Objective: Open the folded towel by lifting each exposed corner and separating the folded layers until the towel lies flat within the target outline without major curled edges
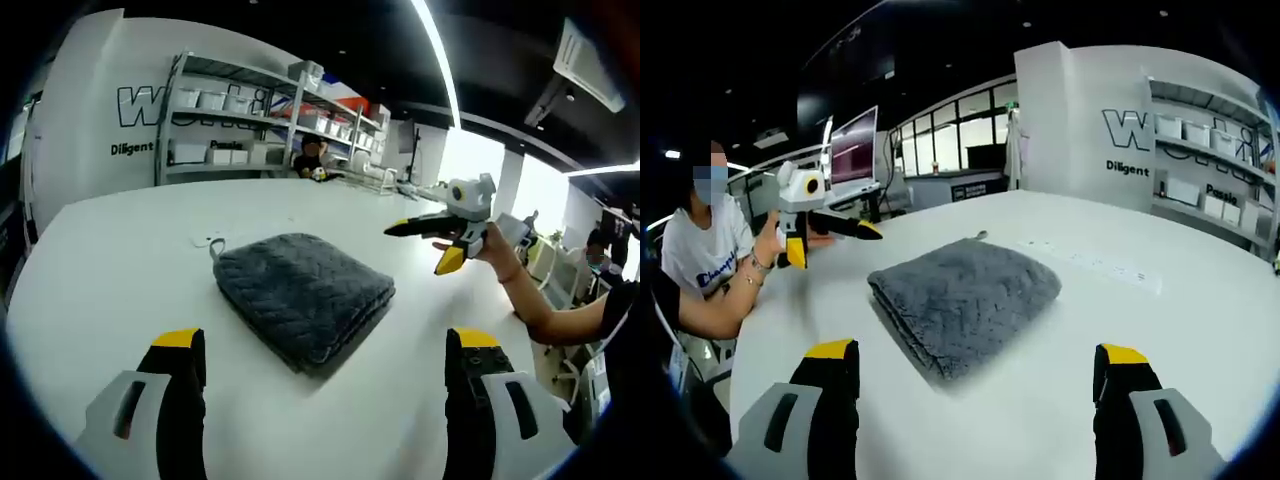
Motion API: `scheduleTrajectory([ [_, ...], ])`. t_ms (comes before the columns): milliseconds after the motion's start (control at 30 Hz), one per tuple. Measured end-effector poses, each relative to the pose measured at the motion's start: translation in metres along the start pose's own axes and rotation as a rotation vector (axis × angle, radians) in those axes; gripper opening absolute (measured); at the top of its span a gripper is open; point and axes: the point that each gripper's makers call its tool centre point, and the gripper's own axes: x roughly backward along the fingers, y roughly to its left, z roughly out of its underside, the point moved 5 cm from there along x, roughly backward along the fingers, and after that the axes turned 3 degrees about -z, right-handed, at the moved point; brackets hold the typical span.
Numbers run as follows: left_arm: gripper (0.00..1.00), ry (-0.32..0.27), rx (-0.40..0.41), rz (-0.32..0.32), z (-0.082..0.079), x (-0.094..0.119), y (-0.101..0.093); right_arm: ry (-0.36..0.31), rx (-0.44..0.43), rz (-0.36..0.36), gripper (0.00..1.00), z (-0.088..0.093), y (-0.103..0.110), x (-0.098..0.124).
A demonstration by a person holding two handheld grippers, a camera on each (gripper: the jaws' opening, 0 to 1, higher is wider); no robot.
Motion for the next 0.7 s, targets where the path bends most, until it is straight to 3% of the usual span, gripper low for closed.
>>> scheduleTrajectory([
  [700, 0.98, 0.002, -0.001, -0.002, 0.0, 0.0021, 0.0019, -0.006, 0.0, -0.002, 1.0, -0.0008, 0.0037, 0.0034],
])
